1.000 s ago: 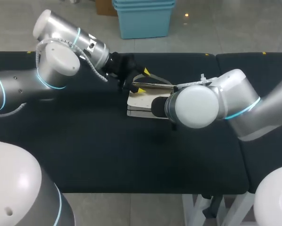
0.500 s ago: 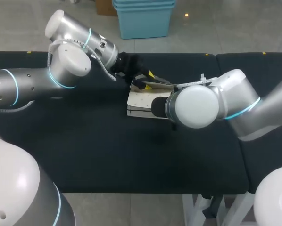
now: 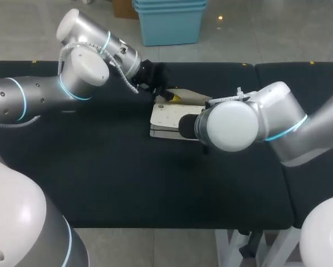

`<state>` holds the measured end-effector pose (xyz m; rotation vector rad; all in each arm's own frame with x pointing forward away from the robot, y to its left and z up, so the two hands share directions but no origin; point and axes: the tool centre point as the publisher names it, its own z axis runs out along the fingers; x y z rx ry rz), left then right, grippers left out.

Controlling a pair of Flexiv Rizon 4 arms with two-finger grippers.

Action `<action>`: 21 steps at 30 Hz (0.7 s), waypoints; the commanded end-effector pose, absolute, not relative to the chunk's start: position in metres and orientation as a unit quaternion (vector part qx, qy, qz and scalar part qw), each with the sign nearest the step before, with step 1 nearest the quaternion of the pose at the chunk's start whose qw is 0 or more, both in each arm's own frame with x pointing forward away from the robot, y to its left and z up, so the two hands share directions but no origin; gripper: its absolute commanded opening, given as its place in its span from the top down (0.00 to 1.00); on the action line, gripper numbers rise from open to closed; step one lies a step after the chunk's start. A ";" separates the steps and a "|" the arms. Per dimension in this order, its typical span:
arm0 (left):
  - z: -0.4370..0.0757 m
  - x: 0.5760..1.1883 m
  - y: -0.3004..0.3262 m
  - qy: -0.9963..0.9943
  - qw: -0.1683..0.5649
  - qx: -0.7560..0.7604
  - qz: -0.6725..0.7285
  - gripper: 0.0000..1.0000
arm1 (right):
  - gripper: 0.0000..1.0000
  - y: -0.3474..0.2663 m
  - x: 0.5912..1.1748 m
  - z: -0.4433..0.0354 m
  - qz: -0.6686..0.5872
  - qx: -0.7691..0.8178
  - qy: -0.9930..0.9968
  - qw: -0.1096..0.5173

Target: Pick up the bag, open it, inspect its contents, close it, and place it on the opposite side

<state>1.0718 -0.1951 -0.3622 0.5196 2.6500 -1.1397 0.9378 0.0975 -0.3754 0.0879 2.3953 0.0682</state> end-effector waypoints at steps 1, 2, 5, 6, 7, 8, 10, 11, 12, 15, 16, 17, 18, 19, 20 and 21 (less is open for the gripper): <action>-0.366 1.074 -0.196 0.899 0.101 0.178 -0.388 1.00 | 1.00 0.097 0.937 -0.378 0.028 0.034 0.929 0.366; -0.366 1.074 -0.195 0.899 0.101 0.178 -0.387 1.00 | 1.00 0.097 0.937 -0.378 0.028 0.034 0.929 0.366; -0.366 1.073 -0.195 0.899 0.099 0.178 -0.387 1.00 | 1.00 0.097 0.937 -0.378 0.028 0.034 0.929 0.366; -0.366 1.073 -0.195 0.899 0.099 0.177 -0.388 1.00 | 1.00 0.097 0.937 -0.378 0.028 0.034 0.929 0.366; -0.366 1.072 -0.194 0.899 0.099 0.176 -0.388 1.00 | 1.00 0.097 0.937 -0.378 0.027 0.035 0.930 0.365; -0.365 1.072 -0.194 0.899 0.099 0.175 -0.389 1.00 | 1.00 0.097 0.937 -0.376 0.025 0.037 0.931 0.363; -0.364 1.071 -0.194 0.899 0.099 0.174 -0.390 1.00 | 0.83 0.097 0.937 -0.373 0.025 0.045 0.932 0.359; -0.364 1.072 -0.194 0.899 0.100 0.172 -0.391 1.00 | 0.53 0.096 0.937 -0.372 0.025 0.047 0.933 0.355; -0.363 1.072 -0.194 0.899 0.101 0.168 -0.391 1.00 | 0.05 0.097 0.936 -0.370 0.023 0.047 0.934 0.353; -0.359 1.073 -0.193 0.900 0.105 0.159 -0.393 1.00 | 0.00 0.097 0.930 -0.358 0.028 0.051 0.934 0.352; -0.358 1.074 -0.193 0.901 0.106 0.154 -0.392 1.00 | 0.00 0.097 0.928 -0.353 0.034 0.051 0.933 0.354; -0.356 1.074 -0.193 0.901 0.106 0.152 -0.391 1.00 | 0.00 0.096 0.926 -0.349 0.037 0.053 0.933 0.354; -0.355 1.074 -0.193 0.902 0.106 0.149 -0.390 1.00 | 0.00 0.096 0.925 -0.346 0.038 0.053 0.933 0.354; -0.353 1.075 -0.193 0.903 0.107 0.144 -0.390 1.00 | 0.00 0.096 0.923 -0.342 0.040 0.053 0.932 0.355; -0.351 1.076 -0.193 0.904 0.105 0.137 -0.391 1.00 | 0.00 0.096 0.922 -0.338 0.043 0.055 0.932 0.355; -0.351 1.076 -0.193 0.904 0.105 0.137 -0.391 1.00 | 0.00 0.095 0.920 -0.333 0.042 0.057 0.933 0.354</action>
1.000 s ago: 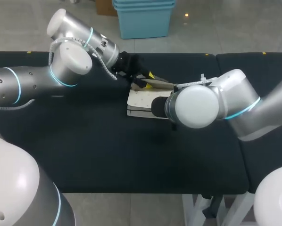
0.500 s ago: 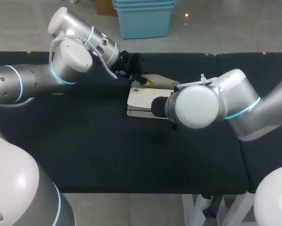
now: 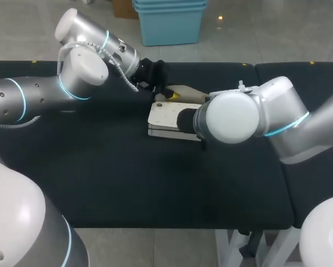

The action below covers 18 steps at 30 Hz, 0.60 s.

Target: Pick up the bag, open it, inspect its contents, close it, and place it on the opposite side

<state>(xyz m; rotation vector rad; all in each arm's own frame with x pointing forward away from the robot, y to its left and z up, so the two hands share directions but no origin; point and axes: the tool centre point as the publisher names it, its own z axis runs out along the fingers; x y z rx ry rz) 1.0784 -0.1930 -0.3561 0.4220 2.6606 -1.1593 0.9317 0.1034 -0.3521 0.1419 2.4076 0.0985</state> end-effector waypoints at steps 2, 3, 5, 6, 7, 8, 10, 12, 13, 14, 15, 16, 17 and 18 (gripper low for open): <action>-0.351 1.076 -0.193 0.904 0.105 0.137 -0.391 1.00 | 0.00 0.094 0.917 -0.324 0.042 0.057 0.933 0.352; -0.351 1.076 -0.193 0.904 0.105 0.137 -0.391 1.00 | 0.00 0.093 0.917 -0.320 0.042 0.059 0.934 0.351; -0.351 1.076 -0.193 0.904 0.105 0.137 -0.391 1.00 | 0.00 0.091 0.915 -0.312 0.043 0.059 0.934 0.351; -0.351 1.076 -0.193 0.904 0.105 0.137 -0.391 1.00 | 0.00 0.090 0.914 -0.307 0.043 0.060 0.934 0.349; -0.351 1.076 -0.193 0.904 0.105 0.137 -0.391 1.00 | 0.00 0.089 0.914 -0.303 0.041 0.059 0.934 0.349; -0.351 1.076 -0.193 0.904 0.105 0.137 -0.391 1.00 | 0.05 0.089 0.913 -0.299 0.043 0.057 0.935 0.349; -0.351 1.076 -0.193 0.904 0.105 0.137 -0.391 1.00 | 0.42 0.088 0.914 -0.293 0.044 0.053 0.935 0.347; -0.351 1.076 -0.193 0.904 0.105 0.137 -0.391 1.00 | 0.87 0.088 0.915 -0.288 0.045 0.049 0.936 0.346; -0.351 1.076 -0.193 0.904 0.105 0.137 -0.391 1.00 | 1.00 0.088 0.916 -0.285 0.045 0.046 0.936 0.345; -0.344 1.076 -0.191 0.903 0.120 0.132 -0.391 1.00 | 1.00 0.089 0.916 -0.282 0.045 0.041 0.936 0.346; -0.338 1.075 -0.190 0.900 0.130 0.128 -0.395 1.00 | 1.00 0.089 0.917 -0.279 0.043 0.040 0.936 0.346; -0.330 1.073 -0.190 0.897 0.140 0.125 -0.399 1.00 | 1.00 0.089 0.918 -0.277 0.042 0.039 0.936 0.346; -0.324 1.070 -0.190 0.895 0.150 0.131 -0.399 1.00 | 1.00 0.089 0.919 -0.274 0.042 0.038 0.936 0.346; -0.317 1.067 -0.190 0.892 0.158 0.131 -0.403 1.00 | 1.00 0.089 0.920 -0.271 0.043 0.037 0.936 0.347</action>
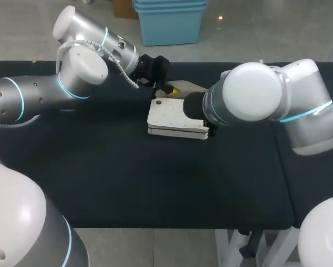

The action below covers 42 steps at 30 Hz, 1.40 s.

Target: Pick up the bag, open it, inspect its contents, close it, and place it on the opposite side

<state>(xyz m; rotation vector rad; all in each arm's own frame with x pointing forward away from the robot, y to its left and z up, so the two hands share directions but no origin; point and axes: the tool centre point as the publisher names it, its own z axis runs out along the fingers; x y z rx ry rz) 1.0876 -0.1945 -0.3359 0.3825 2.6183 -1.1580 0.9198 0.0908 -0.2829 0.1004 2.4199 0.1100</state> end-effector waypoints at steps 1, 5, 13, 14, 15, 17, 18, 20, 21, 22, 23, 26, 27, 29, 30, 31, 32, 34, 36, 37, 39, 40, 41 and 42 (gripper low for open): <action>-0.310 1.064 -0.190 0.890 0.164 0.132 -0.405 1.00 | 1.00 0.090 0.922 -0.268 0.041 0.037 0.936 0.346; -0.286 1.056 -0.191 0.882 0.187 0.139 -0.410 1.00 | 1.00 0.091 0.925 -0.255 0.040 0.034 0.936 0.347; -0.256 1.044 -0.184 0.875 0.218 0.150 -0.406 1.00 | 1.00 0.094 0.932 -0.237 0.034 0.031 0.943 0.330; -0.253 1.041 -0.183 0.874 0.218 0.152 -0.407 1.00 | 1.00 0.096 0.933 -0.235 0.036 0.031 0.944 0.325; -0.250 1.039 -0.182 0.872 0.220 0.157 -0.409 1.00 | 1.00 0.097 0.934 -0.234 0.041 0.033 0.947 0.316; -0.245 1.034 -0.181 0.868 0.221 0.161 -0.414 1.00 | 1.00 0.100 0.938 -0.233 0.068 0.037 0.953 0.293; -0.244 1.032 -0.180 0.867 0.219 0.165 -0.417 1.00 | 1.00 0.103 0.941 -0.234 0.080 0.035 0.955 0.284; -0.241 1.030 -0.179 0.866 0.217 0.165 -0.418 1.00 | 1.00 0.105 0.945 -0.235 0.089 0.040 0.955 0.280; -0.241 1.028 -0.178 0.868 0.212 0.170 -0.417 1.00 | 1.00 0.105 0.945 -0.235 0.089 0.040 0.955 0.280; -0.240 1.027 -0.176 0.870 0.212 0.175 -0.409 1.00 | 1.00 0.105 0.945 -0.235 0.089 0.040 0.955 0.280; -0.240 1.027 -0.176 0.870 0.212 0.175 -0.409 1.00 | 1.00 0.105 0.945 -0.235 0.089 0.040 0.955 0.280; -0.240 1.027 -0.176 0.870 0.212 0.175 -0.409 1.00 | 1.00 0.105 0.945 -0.235 0.089 0.040 0.955 0.280; -0.240 1.027 -0.176 0.870 0.212 0.175 -0.409 1.00 | 1.00 0.105 0.945 -0.235 0.089 0.040 0.955 0.280; -0.240 1.027 -0.176 0.870 0.212 0.175 -0.409 1.00 | 1.00 0.105 0.945 -0.235 0.089 0.040 0.955 0.280; -0.240 1.027 -0.176 0.870 0.212 0.175 -0.409 1.00 | 1.00 0.105 0.945 -0.235 0.089 0.040 0.955 0.280; -0.240 1.027 -0.176 0.870 0.212 0.175 -0.409 1.00 | 1.00 0.105 0.945 -0.235 0.089 0.040 0.955 0.280; -0.240 1.027 -0.176 0.870 0.212 0.175 -0.409 1.00 | 1.00 0.105 0.945 -0.235 0.089 0.040 0.955 0.280; -0.240 1.026 -0.179 0.872 0.216 0.164 -0.408 1.00 | 1.00 0.110 0.952 -0.237 0.083 0.036 0.959 0.268; -0.237 1.025 -0.181 0.871 0.218 0.165 -0.409 1.00 | 1.00 0.112 0.956 -0.238 0.081 0.043 0.961 0.260; -0.235 1.024 -0.181 0.871 0.217 0.165 -0.409 1.00 | 1.00 0.113 0.958 -0.239 0.084 0.044 0.962 0.255; -0.233 1.023 -0.180 0.872 0.223 0.161 -0.405 1.00 | 1.00 0.114 0.960 -0.240 0.088 0.049 0.963 0.248; -0.232 1.022 -0.180 0.873 0.220 0.159 -0.405 1.00 | 1.00 0.114 0.961 -0.241 0.089 0.052 0.964 0.246; -0.232 1.022 -0.180 0.873 0.221 0.160 -0.404 1.00 | 1.00 0.115 0.962 -0.241 0.095 0.051 0.965 0.241; -0.232 1.022 -0.180 0.875 0.220 0.158 -0.402 1.00 | 1.00 0.116 0.963 -0.242 0.094 0.052 0.965 0.238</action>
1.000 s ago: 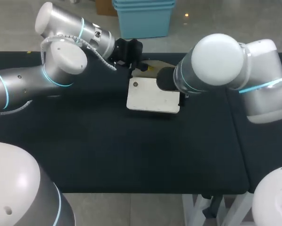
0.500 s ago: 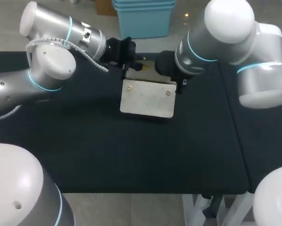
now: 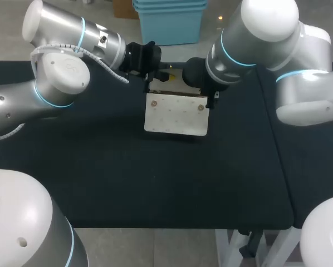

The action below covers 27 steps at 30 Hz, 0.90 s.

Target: Pick up the bag, open it, inspect its contents, close it, and place it on the opposite side

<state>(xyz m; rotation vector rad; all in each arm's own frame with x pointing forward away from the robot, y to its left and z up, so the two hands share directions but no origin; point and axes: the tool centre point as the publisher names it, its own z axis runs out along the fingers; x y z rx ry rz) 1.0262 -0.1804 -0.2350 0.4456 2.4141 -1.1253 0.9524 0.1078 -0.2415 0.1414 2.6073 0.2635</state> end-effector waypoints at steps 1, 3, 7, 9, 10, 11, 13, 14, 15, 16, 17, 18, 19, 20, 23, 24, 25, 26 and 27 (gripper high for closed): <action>-0.232 1.022 -0.180 0.876 0.214 0.154 -0.403 1.00 | 1.00 0.117 0.964 -0.243 0.093 0.053 0.966 0.236; -0.233 1.023 -0.181 0.877 0.208 0.145 -0.408 1.00 | 1.00 0.120 0.966 -0.245 0.096 0.046 0.966 0.234; -0.234 1.022 -0.185 0.877 0.195 0.142 -0.416 1.00 | 1.00 0.121 0.974 -0.254 0.100 0.039 0.966 0.234; -0.233 1.022 -0.187 0.876 0.191 0.142 -0.419 1.00 | 1.00 0.122 0.977 -0.256 0.105 0.039 0.966 0.233; -0.233 1.021 -0.188 0.876 0.190 0.143 -0.419 1.00 | 1.00 0.122 0.979 -0.258 0.105 0.039 0.966 0.233; -0.232 1.021 -0.189 0.875 0.186 0.144 -0.423 1.00 | 1.00 0.122 0.981 -0.260 0.104 0.038 0.966 0.234; -0.230 1.020 -0.190 0.874 0.182 0.145 -0.426 1.00 | 1.00 0.122 0.983 -0.264 0.100 0.037 0.966 0.233; -0.230 1.020 -0.191 0.874 0.182 0.145 -0.426 1.00 | 1.00 0.122 0.984 -0.265 0.099 0.037 0.967 0.232; -0.230 1.020 -0.191 0.874 0.179 0.147 -0.427 1.00 | 1.00 0.121 0.985 -0.267 0.097 0.039 0.967 0.231; -0.229 1.020 -0.191 0.874 0.178 0.146 -0.427 1.00 | 1.00 0.120 0.986 -0.268 0.094 0.040 0.968 0.231; -0.229 1.020 -0.191 0.874 0.178 0.146 -0.427 1.00 | 1.00 0.119 0.986 -0.271 0.094 0.039 0.968 0.231; -0.228 1.021 -0.190 0.874 0.174 0.144 -0.431 1.00 | 1.00 0.118 0.987 -0.273 0.095 0.040 0.967 0.231; -0.228 1.021 -0.190 0.874 0.175 0.143 -0.430 1.00 | 1.00 0.118 0.987 -0.276 0.092 0.043 0.968 0.229; -0.229 1.022 -0.189 0.875 0.176 0.138 -0.430 1.00 | 1.00 0.117 0.987 -0.278 0.092 0.043 0.968 0.228; -0.231 1.025 -0.188 0.876 0.172 0.130 -0.432 1.00 | 1.00 0.119 0.985 -0.282 0.094 0.041 0.969 0.227; -0.232 1.025 -0.188 0.876 0.171 0.125 -0.433 1.00 | 1.00 0.119 0.984 -0.284 0.093 0.041 0.969 0.226; -0.232 1.026 -0.188 0.876 0.170 0.124 -0.434 1.00 | 1.00 0.120 0.983 -0.284 0.093 0.041 0.969 0.226; -0.232 1.026 -0.188 0.876 0.170 0.122 -0.434 1.00 | 1.00 0.120 0.981 -0.286 0.093 0.040 0.969 0.226; -0.233 1.026 -0.187 0.876 0.171 0.119 -0.434 1.00 | 1.00 0.121 0.980 -0.287 0.093 0.040 0.969 0.227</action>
